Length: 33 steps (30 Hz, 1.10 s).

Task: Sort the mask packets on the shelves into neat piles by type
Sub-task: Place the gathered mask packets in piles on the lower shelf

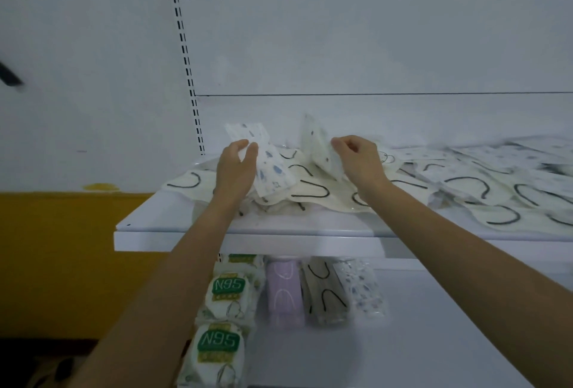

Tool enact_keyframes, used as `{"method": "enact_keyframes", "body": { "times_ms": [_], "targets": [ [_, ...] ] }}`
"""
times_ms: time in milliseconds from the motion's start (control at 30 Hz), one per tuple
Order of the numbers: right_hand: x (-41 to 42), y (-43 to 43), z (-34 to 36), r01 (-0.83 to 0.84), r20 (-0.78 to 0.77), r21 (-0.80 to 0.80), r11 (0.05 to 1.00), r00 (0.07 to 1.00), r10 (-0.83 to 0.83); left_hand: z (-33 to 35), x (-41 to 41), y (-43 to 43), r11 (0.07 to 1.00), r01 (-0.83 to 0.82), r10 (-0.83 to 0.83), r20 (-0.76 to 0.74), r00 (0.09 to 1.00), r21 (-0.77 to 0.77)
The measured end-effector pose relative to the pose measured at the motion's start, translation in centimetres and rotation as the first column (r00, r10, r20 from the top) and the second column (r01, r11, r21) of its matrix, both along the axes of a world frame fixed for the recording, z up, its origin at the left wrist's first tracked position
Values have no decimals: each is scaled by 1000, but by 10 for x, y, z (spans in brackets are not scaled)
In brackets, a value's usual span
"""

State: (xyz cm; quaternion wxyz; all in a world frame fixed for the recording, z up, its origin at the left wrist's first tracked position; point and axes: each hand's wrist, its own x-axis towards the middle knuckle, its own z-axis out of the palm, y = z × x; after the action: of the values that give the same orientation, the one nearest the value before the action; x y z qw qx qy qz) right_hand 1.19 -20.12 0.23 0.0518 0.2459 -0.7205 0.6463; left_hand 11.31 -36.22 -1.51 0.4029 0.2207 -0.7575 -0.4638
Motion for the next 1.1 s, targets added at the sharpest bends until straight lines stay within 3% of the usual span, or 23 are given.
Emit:
{"method": "enact_keyframes", "body": {
  "times_ms": [100, 167, 267, 433, 567, 667, 833, 1000, 1100],
  "targets": [
    [23, -11, -3, -89, -97, 48, 995, 991, 94, 0, -1, 6, 984, 161, -161, -5, 987, 80],
    [40, -20, -8, -261, -135, 239, 935, 945, 298, 2, -1, 8, 959, 236, -235, -21, 972, 157],
    [50, -26, -17, -405, -66, 420, 812, 879, 472, 0, 1, 3, 984, 171, -171, -6, 985, 45],
    [9, -12, -15, -118, -175, 442, 889, 961, 214, 4, 15, -14, 998, 58, -57, 15, 998, -32],
    [-15, 0, -19, -127, -70, 701, 702, 967, 245, 5, 25, -39, 997, -15, 14, -6, 1000, -78],
    [-13, 0, -20, -91, -105, 832, 547, 942, 318, 2, 31, -60, 994, -22, 17, -45, 999, -104],
    [-9, -9, -21, -64, -231, 769, 636, 900, 370, 4, 39, -61, 983, -57, 50, -43, 998, -174],
    [-9, -4, -19, -192, -119, 799, 569, 878, 463, 17, 38, -48, 981, -110, 90, -127, 988, -159],
    [-18, 20, -7, -199, -145, 710, 675, 898, 416, 32, 23, -24, 994, -27, 2, -226, 974, -106]
  ]
}}
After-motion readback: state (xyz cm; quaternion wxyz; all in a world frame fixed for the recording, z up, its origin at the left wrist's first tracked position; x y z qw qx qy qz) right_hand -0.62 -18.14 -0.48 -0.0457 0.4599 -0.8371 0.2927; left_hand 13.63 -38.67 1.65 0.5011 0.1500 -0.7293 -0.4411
